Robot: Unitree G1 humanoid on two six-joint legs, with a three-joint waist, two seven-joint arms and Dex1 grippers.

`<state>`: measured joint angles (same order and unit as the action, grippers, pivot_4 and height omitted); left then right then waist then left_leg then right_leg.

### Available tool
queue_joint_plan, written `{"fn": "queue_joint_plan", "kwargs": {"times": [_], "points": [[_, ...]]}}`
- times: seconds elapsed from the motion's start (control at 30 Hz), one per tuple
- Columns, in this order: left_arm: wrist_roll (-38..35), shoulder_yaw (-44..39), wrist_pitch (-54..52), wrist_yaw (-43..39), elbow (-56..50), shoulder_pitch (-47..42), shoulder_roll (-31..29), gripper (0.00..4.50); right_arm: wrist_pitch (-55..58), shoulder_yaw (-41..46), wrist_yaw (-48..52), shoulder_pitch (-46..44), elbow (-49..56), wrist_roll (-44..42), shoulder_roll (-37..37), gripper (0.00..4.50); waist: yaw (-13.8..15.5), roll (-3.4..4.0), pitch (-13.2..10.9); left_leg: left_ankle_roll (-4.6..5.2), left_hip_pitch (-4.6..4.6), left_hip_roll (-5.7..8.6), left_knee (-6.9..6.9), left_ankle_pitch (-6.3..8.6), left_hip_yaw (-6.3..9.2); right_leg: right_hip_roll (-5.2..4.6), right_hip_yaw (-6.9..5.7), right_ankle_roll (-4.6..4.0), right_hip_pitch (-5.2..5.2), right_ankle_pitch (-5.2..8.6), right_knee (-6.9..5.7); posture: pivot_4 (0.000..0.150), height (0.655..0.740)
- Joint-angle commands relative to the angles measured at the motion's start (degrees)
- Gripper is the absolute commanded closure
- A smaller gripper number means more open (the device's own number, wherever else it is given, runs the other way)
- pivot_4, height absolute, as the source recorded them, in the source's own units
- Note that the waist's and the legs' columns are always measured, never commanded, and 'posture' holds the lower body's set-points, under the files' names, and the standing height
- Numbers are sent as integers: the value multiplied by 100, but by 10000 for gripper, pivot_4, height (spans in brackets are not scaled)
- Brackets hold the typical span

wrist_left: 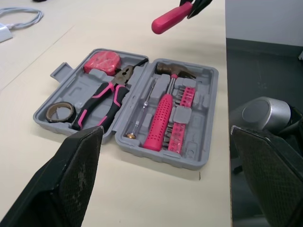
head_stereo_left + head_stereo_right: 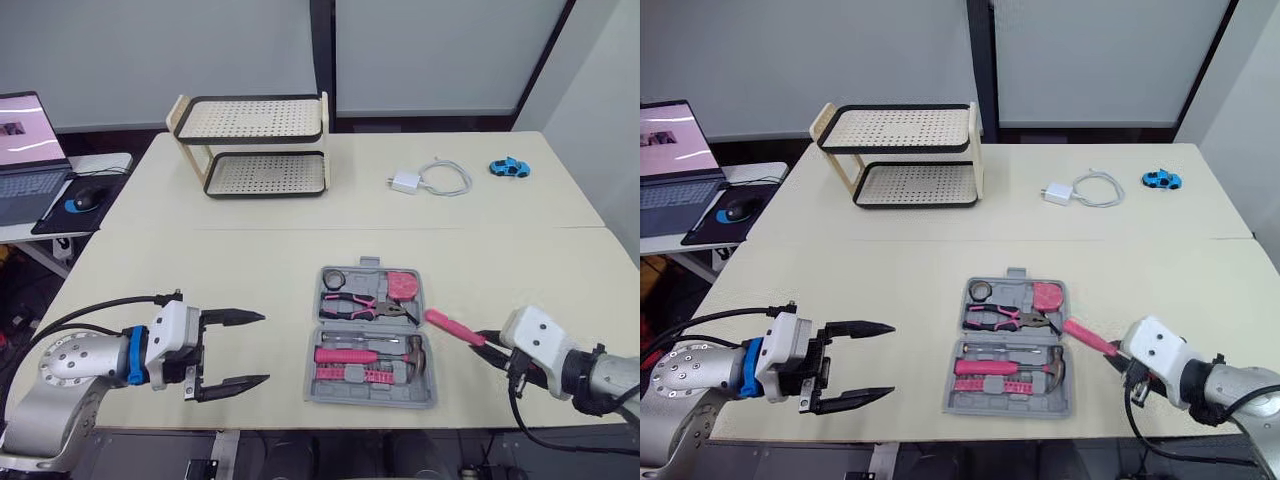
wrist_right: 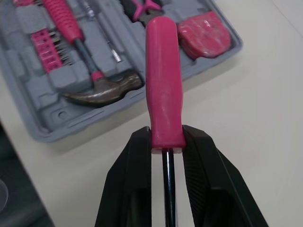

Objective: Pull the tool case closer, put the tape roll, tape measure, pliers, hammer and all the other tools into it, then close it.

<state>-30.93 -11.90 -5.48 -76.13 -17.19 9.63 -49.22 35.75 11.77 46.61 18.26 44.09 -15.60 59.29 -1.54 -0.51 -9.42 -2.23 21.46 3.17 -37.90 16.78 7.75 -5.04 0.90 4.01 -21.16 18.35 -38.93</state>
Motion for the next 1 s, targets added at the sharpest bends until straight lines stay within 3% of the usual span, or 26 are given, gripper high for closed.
{"fn": "queue_joint_plan", "kwargs": {"times": [0.03,0.2,0.33,0.47,0.77,1.0], "points": [[-74,-143,162,-203,-58,48,-85,0,289,-316,312,-395,476,-57,456,39057,-2,-1,0,0,0,1,0,0,-2,0,1,0,0,0,0,1500,7318],[-98,-18,257,-495,-147,141,-95,0,910,-1748,508,-1759,784,-10,678,39057,-13,-7,-5,0,2,-4,1,0,-1,0,-1,0,-3,0,1,1500,7318],[13,95,460,-746,-51,122,-130,0,1597,-3053,447,-3100,715,156,147,39057,-29,-11,-8,-1,6,-5,2,0,0,0,-1,-1,-9,0,1,1500,7318],[147,146,668,-968,38,177,-206,0,2055,-3978,440,-3872,573,339,-208,39057,-16,-13,-8,-1,20,-2,1,0,3,-2,-2,-1,-22,0,3,1500,7318],[259,169,786,-1100,-39,354,-344,0,2712,-5087,82,-4571,321,560,-1144,39057,-15,-14,-8,-2,29,2,-1,-1,11,-8,-7,-1,-33,0,2,1500,7318],[249,171,699,-1058,-165,395,-435,0,2987,-5401,-359,-4602,90,585,-1754,39057,-18,-14,-8,-2,29,4,-2,-1,11,-7,-5,-1,-38,0,-1,1500,7318]]}}
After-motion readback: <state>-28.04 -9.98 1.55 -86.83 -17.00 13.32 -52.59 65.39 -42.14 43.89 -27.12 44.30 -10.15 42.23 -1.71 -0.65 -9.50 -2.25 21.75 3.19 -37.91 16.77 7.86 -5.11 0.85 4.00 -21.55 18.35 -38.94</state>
